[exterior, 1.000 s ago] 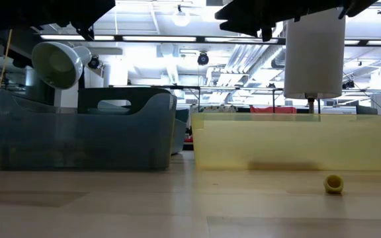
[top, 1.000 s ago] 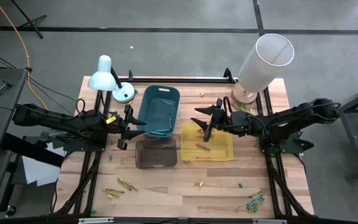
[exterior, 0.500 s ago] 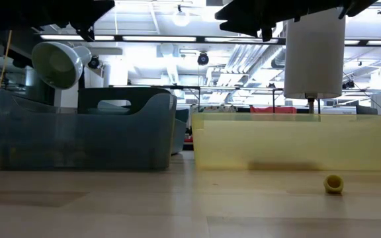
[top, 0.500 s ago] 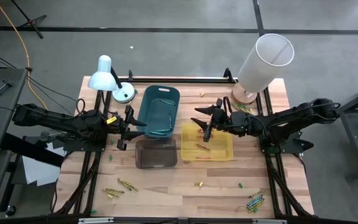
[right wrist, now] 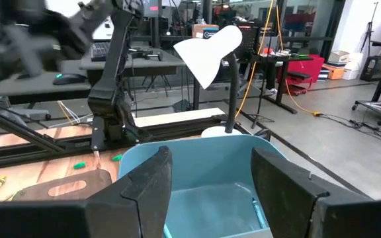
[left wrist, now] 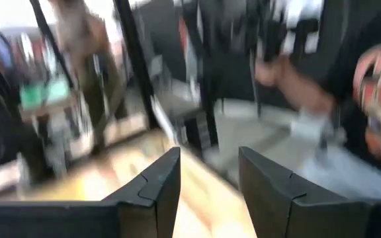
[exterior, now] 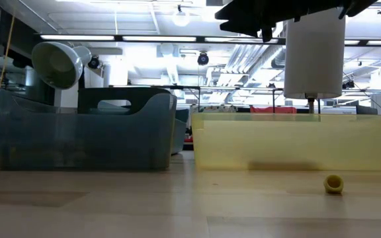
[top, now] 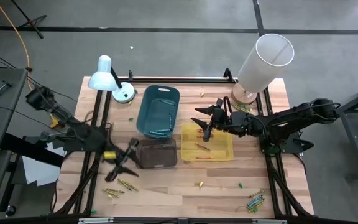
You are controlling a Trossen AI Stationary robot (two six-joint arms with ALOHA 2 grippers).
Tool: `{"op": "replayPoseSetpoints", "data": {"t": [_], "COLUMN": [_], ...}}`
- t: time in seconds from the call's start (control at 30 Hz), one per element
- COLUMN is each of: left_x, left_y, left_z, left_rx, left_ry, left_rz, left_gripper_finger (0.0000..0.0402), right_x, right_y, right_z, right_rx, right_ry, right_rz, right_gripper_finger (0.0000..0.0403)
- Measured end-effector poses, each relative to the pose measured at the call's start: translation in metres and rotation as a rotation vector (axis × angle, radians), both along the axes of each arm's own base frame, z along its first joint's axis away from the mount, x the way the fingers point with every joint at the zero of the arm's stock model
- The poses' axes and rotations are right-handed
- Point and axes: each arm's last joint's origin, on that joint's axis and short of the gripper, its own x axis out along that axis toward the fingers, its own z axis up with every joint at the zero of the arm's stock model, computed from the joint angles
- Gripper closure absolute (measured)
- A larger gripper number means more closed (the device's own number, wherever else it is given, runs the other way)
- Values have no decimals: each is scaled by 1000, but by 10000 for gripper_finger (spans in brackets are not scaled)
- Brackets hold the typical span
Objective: Sort crayons
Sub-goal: Put the light green crayon into the black bin
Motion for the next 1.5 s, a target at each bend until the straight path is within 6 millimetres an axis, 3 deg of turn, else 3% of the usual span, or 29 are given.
{"op": "replayPoseSetpoints", "data": {"t": [0.17, 0.3, 0.53, 0.63, 0.9, 1.5], "left_x": [2, 5, 11, 14, 28, 44], "left_y": [-44, -76, -112, -122, -127, -121], "left_z": [1, -4, -37, -55, -90, -121], "left_rx": [115, 253, 572, 613, 473, 501], "left_ry": [360, 548, 776, 828, 1115, 1211], "left_rz": [104, 188, 233, 232, 239, 297], "left_gripper_finger": [261, 261, 261, 261, 261, 261], "right_x": [0, 0, 0, 0, 0, 0], "right_y": [0, 0, 0, 0, 0, 0], "right_z": [-1, -2, -2, -2, -2, -2], "right_rx": [0, -2, -3, -9, -11, -4], "right_ry": [14, 23, 22, 25, 25, 23], "right_rz": [0, 0, 3, 4, 4, 3], "right_gripper_finger": [204, 204, 204, 204, 204, 204]}}
